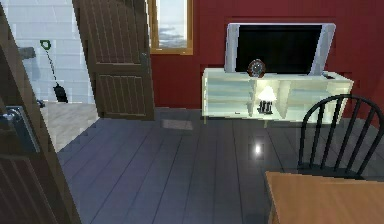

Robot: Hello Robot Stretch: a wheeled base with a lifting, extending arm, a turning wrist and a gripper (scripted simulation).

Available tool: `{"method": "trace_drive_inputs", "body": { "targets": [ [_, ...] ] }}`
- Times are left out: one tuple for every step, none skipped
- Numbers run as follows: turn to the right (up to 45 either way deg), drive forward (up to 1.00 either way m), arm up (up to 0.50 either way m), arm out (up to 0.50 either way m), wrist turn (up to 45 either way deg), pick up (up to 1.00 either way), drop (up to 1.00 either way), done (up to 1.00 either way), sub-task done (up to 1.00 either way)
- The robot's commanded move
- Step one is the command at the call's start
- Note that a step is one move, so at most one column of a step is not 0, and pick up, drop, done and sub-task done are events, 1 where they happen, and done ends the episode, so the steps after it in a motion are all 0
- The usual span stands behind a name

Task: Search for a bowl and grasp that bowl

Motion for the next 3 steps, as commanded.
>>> {"method": "trace_drive_inputs", "body": {
  "targets": [
    [0.0, 0.00, -0.26, 0.00, 0.0, 0.00, 0.00, 0.00, 0.00],
    [0.0, 0.00, 0.00, 0.00, 0.0, 1.00, 0.00, 0.00, 0.00],
    [0.0, 0.00, 0.10, 0.00, 0.0, 0.00, 0.00, 0.00, 0.00]
  ]
}}
